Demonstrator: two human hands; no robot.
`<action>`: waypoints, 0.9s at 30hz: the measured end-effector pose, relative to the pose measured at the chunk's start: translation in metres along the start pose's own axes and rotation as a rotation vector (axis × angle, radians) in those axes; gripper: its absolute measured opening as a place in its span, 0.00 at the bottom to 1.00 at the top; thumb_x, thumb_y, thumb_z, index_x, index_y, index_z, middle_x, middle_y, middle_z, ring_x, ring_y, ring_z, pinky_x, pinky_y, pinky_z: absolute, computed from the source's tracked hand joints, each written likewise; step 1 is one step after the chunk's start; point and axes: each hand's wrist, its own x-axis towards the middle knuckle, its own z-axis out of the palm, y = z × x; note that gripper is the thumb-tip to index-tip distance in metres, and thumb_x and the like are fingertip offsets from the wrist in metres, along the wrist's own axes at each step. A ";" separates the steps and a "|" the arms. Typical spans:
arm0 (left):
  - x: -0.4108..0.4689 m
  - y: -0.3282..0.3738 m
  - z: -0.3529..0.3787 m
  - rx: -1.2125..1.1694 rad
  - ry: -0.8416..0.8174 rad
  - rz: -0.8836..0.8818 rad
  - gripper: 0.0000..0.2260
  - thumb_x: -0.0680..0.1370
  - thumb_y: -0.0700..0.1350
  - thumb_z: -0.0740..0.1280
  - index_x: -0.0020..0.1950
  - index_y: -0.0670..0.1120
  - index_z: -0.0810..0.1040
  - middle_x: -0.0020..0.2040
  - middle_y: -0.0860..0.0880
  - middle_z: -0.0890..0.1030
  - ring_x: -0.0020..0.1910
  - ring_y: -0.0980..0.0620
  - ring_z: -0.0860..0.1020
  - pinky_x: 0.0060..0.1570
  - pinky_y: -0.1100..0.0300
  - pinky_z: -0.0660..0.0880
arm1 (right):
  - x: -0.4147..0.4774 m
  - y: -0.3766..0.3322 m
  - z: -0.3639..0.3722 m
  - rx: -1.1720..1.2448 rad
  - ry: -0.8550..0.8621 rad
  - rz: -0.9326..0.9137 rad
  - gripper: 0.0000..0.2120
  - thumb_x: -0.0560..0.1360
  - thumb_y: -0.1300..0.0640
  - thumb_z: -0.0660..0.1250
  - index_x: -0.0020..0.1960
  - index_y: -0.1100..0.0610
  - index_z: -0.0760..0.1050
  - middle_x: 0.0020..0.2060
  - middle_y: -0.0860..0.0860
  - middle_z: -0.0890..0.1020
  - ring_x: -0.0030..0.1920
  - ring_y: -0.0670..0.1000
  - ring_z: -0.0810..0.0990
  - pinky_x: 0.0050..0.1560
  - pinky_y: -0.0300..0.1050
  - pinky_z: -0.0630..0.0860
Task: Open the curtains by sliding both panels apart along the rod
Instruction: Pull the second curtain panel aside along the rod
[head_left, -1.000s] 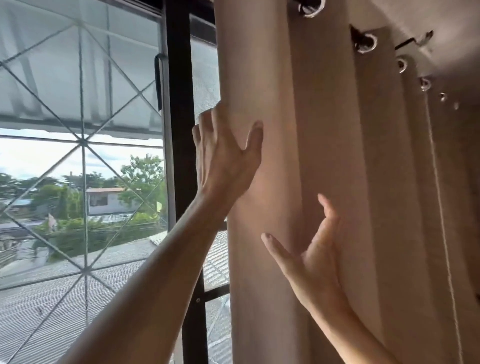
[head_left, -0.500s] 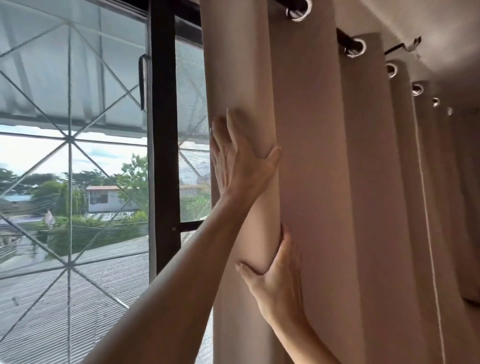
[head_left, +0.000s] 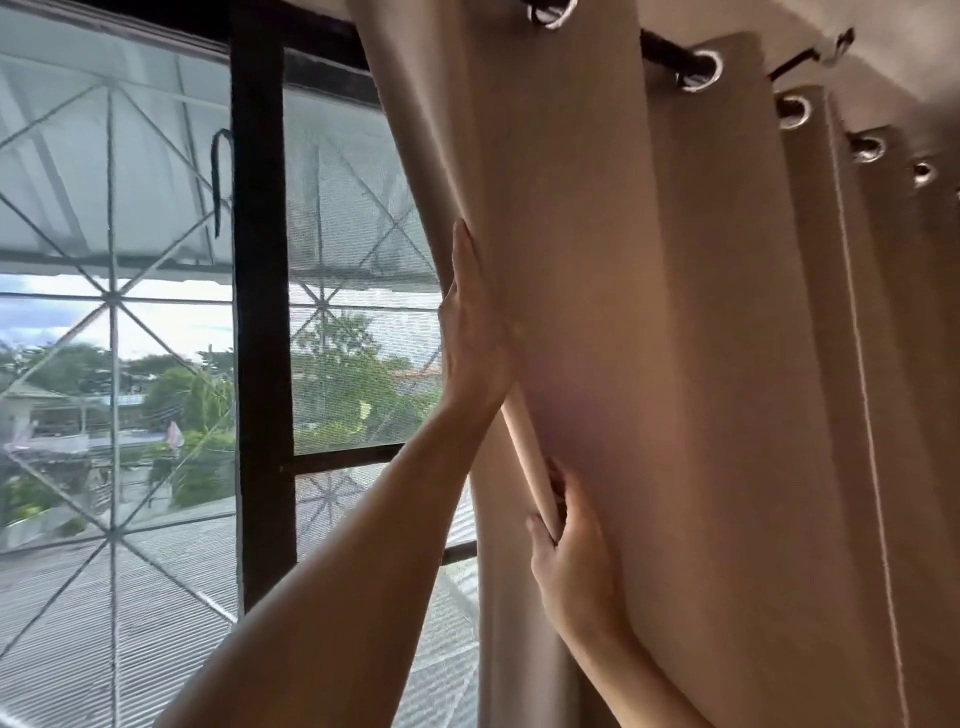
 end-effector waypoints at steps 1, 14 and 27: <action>0.000 0.004 0.008 -0.002 0.000 -0.005 0.38 0.70 0.28 0.59 0.78 0.42 0.50 0.56 0.38 0.80 0.34 0.48 0.75 0.31 0.67 0.65 | 0.004 0.005 -0.008 0.000 -0.002 -0.005 0.26 0.71 0.64 0.71 0.67 0.51 0.69 0.52 0.40 0.78 0.52 0.42 0.79 0.54 0.26 0.70; -0.003 0.058 0.111 0.015 -0.054 -0.077 0.43 0.67 0.26 0.62 0.79 0.45 0.50 0.72 0.43 0.70 0.47 0.51 0.73 0.39 0.70 0.66 | 0.060 0.077 -0.125 -0.175 -0.026 -0.036 0.08 0.72 0.64 0.68 0.45 0.52 0.75 0.32 0.49 0.81 0.33 0.51 0.78 0.38 0.45 0.75; -0.009 0.074 0.206 -0.184 -0.133 -0.061 0.41 0.69 0.29 0.61 0.79 0.47 0.50 0.62 0.44 0.77 0.50 0.55 0.74 0.41 0.76 0.63 | 0.106 0.147 -0.193 -0.287 -0.010 0.039 0.06 0.73 0.63 0.66 0.44 0.53 0.74 0.31 0.50 0.80 0.30 0.50 0.77 0.31 0.43 0.74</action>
